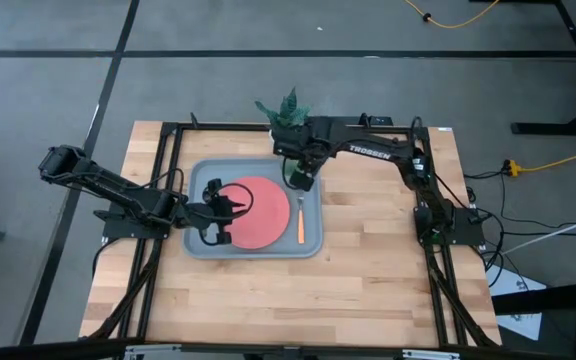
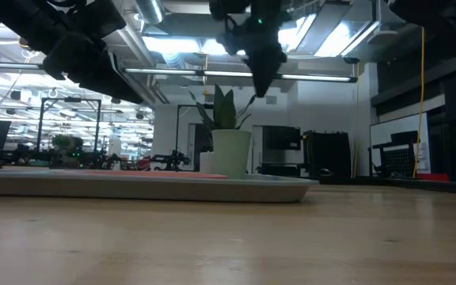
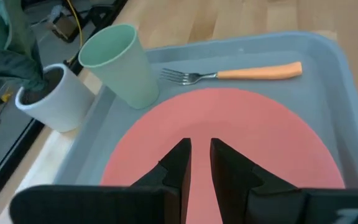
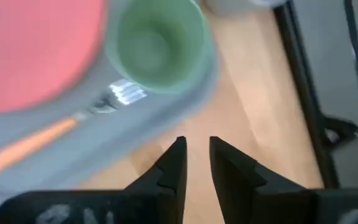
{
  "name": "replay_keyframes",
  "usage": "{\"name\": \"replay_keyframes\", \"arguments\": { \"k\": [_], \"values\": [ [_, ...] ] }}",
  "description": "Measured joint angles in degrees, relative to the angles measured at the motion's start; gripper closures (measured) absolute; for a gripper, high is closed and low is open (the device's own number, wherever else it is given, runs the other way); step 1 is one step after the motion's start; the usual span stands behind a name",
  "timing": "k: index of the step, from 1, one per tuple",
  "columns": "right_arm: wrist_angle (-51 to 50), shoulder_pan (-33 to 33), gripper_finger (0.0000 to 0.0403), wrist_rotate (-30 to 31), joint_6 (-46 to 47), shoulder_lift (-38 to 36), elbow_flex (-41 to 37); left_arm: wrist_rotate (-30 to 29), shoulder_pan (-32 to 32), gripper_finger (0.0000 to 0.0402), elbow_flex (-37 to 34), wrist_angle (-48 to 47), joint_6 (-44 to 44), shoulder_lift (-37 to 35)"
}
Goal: Pick and place plate/cup/fork/spoon on tray
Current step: Adjust the blue tray
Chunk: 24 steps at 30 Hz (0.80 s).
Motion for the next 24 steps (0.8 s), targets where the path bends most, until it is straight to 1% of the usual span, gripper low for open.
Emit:
{"name": "replay_keyframes", "arguments": {
  "k": [1, 3, 4, 5, 6, 7, 8, 10, 12, 13, 14, 16, 18, 19, 21, 24],
  "values": [
    [1.06, 0.53, 0.0329, -1.01, -0.20, -0.53, 0.08, 0.02, -0.03, 0.0348, 0.00, -0.39, -0.18, 0.00],
    [1.79, 1.40, 0.0329, -3.99, -3.92, -1.53, 0.00, 0.10, -0.04, 0.0348, 0.00, -1.35, -0.62, 0.00],
    [1.12, 1.88, 0.0329, -5.98, -3.48, -2.23, 0.05, 0.33, -0.04, 0.0348, 0.02, -1.99, -1.50, 0.00],
    [0.40, 2.58, 0.0329, -7.19, -0.68, -2.97, -0.65, 0.41, -0.04, 0.0348, 0.02, -2.38, -3.04, 0.00],
    [0.28, 3.25, 0.0329, -7.22, 2.15, -3.71, -1.45, 0.99, -0.17, 0.0348, 0.02, -2.37, -5.80, 0.00],
    [0.38, 4.07, 0.0329, -6.90, 2.94, -4.34, -2.05, 2.78, -0.20, 0.0348, 0.04, -2.24, -9.16, 0.00],
    [0.45, 5.09, 0.0329, -5.36, 2.55, -5.03, -2.64, 5.00, -0.17, 0.0348, 0.06, -2.26, -8.87, 0.00],
    [0.79, 7.31, 0.0329, -0.37, 2.60, -7.53, -4.39, 8.50, 0.61, 0.0348, 0.06, -2.28, -7.41, 0.00],
    [1.53, 9.76, 0.0329, 4.56, 4.90, -11.29, -7.32, 9.66, 2.19, 0.0348, 0.06, -3.17, -10.28, -1.05],
    [2.04, 10.94, 0.0329, 6.65, 5.88, -13.45, -9.73, 11.31, 3.04, 0.0347, 0.04, -4.41, -10.96, -2.23],
    [3.30, 12.24, 0.0329, 8.77, 6.26, -15.91, -12.79, 13.53, 3.74, 0.0346, 0.07, -5.39, -11.18, -3.23],
    [8.65, 14.85, 0.0329, 11.66, 6.74, -22.17, -21.28, 16.67, 4.99, 0.0345, 0.07, -9.08, -11.32, -5.22],
    [17.02, 17.26, 0.0329, 12.25, 7.08, -30.01, -31.60, 16.22, 6.31, 0.0347, 0.02, -11.12, -11.17, -7.39],
    [22.44, 18.15, 0.0329, 11.28, 6.38, -34.25, -37.31, 15.56, 6.79, 0.0348, 0.02, -11.80, -10.61, -8.83],
    [35.70, 19.26, 0.0329, 6.25, 3.59, -42.41, -49.09, 15.93, 7.73, 0.0349, 0.02, -11.31, -8.60, -11.45],
    [59.30, 19.21, 0.0329, -6.87, -2.41, -53.21, -66.25, 16.47, 8.90, 0.0347, 0.02, -11.22, -5.72, -15.19]
  ]
}}
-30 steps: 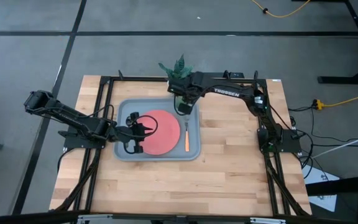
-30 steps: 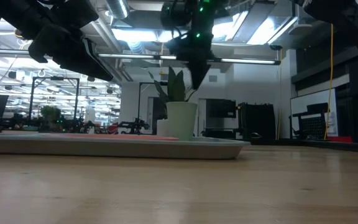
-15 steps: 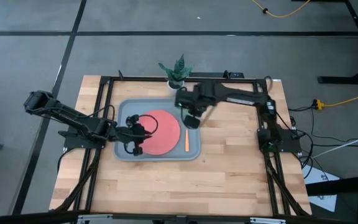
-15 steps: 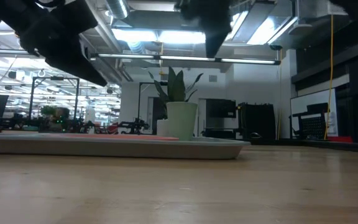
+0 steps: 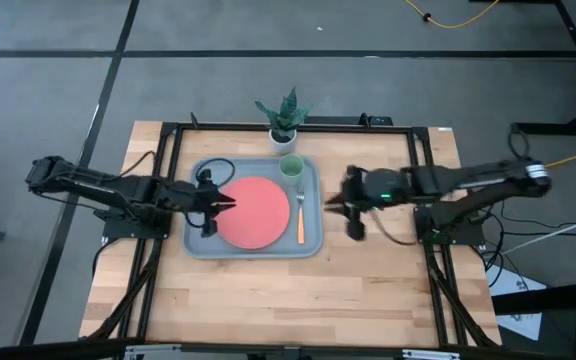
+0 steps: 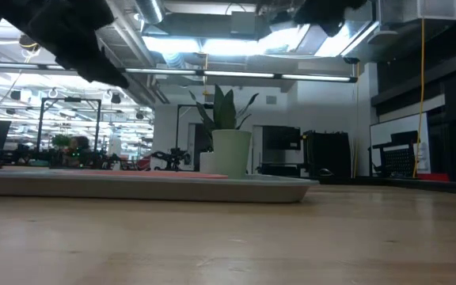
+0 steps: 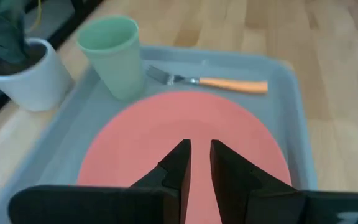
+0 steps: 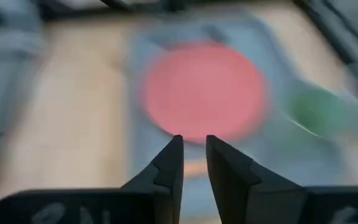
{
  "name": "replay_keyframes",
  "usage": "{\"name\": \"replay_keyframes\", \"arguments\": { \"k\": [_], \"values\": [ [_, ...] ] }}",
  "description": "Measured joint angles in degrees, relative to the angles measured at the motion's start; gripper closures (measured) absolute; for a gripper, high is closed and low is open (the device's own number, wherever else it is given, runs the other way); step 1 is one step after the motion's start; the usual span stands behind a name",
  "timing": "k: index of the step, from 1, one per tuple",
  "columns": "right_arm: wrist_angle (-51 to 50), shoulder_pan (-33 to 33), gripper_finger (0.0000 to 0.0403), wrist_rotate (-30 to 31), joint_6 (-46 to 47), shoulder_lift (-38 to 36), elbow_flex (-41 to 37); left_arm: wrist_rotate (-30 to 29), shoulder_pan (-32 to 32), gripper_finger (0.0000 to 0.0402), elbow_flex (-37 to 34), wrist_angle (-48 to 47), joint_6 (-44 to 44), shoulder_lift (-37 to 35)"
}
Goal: Pick and place plate/cup/fork/spoon on tray
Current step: Adjust the blue tray
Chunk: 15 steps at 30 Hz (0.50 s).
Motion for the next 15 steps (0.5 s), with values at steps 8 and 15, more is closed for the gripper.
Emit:
{"name": "replay_keyframes", "arguments": {
  "k": [8, 15],
  "values": [
    [33.65, -1.03, 0.0329, -11.68, 1.43, -16.97, -29.43, 11.03, -0.50, 0.0349, -7.75, 2.00, -6.92, -10.26],
    [36.04, -1.03, 0.0329, -12.09, 9.00, -19.58, -35.71, 23.69, -7.20, 0.0347, -14.82, 4.78, -20.84, -9.89]
  ]
}}
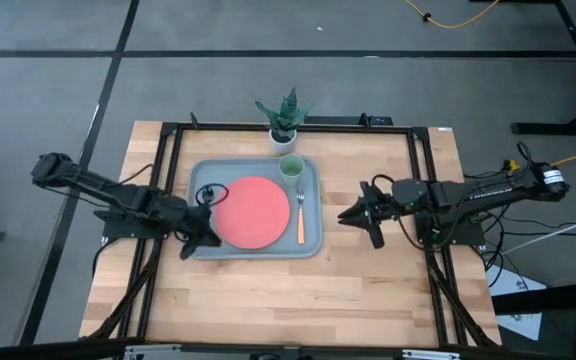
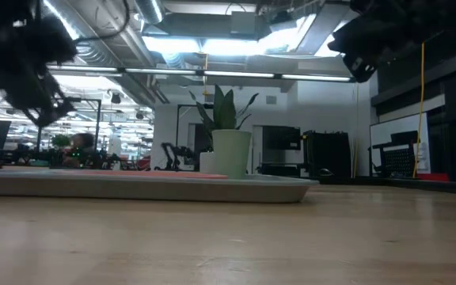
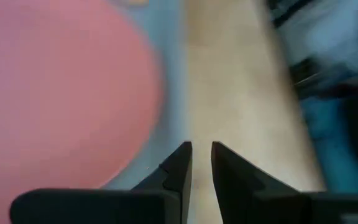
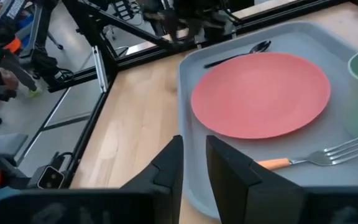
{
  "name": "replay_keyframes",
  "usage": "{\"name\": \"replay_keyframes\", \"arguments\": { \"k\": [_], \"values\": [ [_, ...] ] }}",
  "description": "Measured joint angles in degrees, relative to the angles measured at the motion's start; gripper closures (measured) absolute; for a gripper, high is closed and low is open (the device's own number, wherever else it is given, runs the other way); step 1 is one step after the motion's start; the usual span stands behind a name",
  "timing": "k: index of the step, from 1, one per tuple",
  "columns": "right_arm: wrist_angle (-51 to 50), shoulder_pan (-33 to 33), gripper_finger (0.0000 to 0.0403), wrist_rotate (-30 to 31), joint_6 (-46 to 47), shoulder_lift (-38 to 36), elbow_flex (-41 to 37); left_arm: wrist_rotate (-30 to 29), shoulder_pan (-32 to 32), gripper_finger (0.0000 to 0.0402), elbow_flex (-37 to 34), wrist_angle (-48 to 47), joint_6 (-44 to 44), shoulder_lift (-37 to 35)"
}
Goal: Pick and place plate/cup/fork/spoon on tray
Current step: Adjust the blue tray
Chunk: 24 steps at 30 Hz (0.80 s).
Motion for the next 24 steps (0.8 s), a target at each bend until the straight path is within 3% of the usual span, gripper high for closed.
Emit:
{"name": "replay_keyframes", "arguments": {
  "k": [5, 11, 15, 24],
  "values": [
    [-0.22, 0.02, 0.0329, -0.02, 0.47, 0.09, -0.05, 8.18, -5.91, 0.0350, 1.49, 3.01, -6.32, -0.47],
    [-0.26, 0.02, 0.0329, -0.01, -0.45, 0.11, -0.06, 2.99, -14.31, 0.0350, 1.45, 0.05, -17.20, 1.88],
    [-0.50, 0.02, 0.0329, 0.00, -0.67, 0.11, -0.06, 2.62, -18.92, 0.0350, 1.45, -1.39, -26.28, 6.11],
    [-1.09, 0.02, 0.0329, 0.00, -1.24, 0.11, -0.06, -1.38, -23.04, 0.0350, 1.43, -2.00, -29.99, 15.23]
  ]
}}
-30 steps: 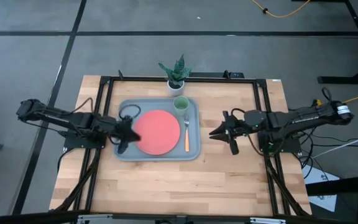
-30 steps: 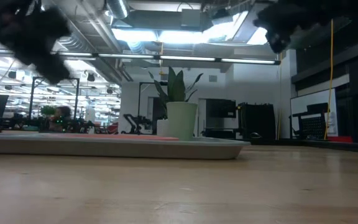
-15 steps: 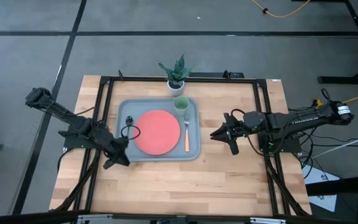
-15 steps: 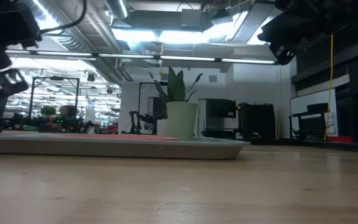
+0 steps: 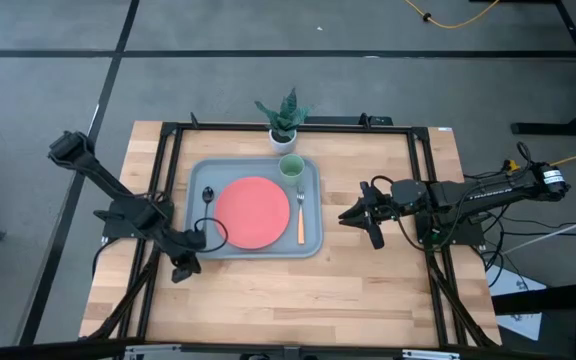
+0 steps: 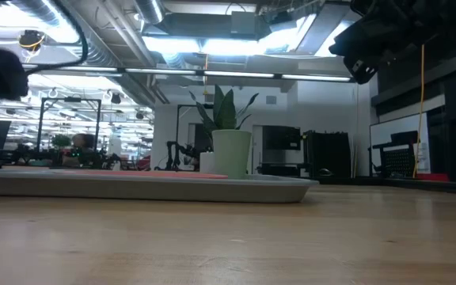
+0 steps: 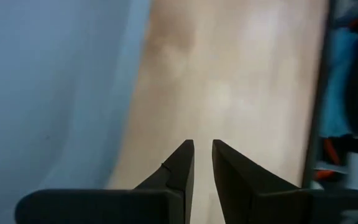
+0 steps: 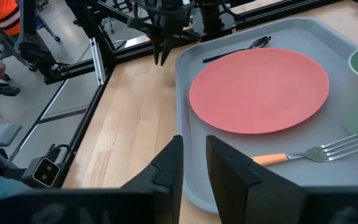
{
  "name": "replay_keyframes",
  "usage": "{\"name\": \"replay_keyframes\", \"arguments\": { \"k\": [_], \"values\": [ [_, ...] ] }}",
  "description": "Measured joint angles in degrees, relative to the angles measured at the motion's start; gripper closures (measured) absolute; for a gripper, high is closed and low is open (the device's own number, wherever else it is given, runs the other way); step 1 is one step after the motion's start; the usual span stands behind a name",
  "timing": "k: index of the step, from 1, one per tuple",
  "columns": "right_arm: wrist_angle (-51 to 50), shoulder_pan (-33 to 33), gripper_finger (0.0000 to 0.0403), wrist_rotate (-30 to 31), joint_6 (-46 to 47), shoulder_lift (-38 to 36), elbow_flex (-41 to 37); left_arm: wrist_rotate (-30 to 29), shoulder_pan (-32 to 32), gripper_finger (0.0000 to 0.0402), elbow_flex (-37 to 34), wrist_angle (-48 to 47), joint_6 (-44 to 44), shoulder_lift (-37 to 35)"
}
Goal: Pick and place plate/cup/fork/spoon on tray
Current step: Adjust the blue tray
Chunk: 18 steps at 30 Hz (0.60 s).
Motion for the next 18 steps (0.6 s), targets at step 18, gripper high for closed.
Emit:
{"name": "replay_keyframes", "arguments": {
  "k": [18],
  "values": [
    [-1.70, -0.02, 0.0329, 0.04, 0.61, 0.02, -0.04, -4.89, 0.02, 0.0350, 0.00, -2.99, 0.20, 4.99]
  ]
}}
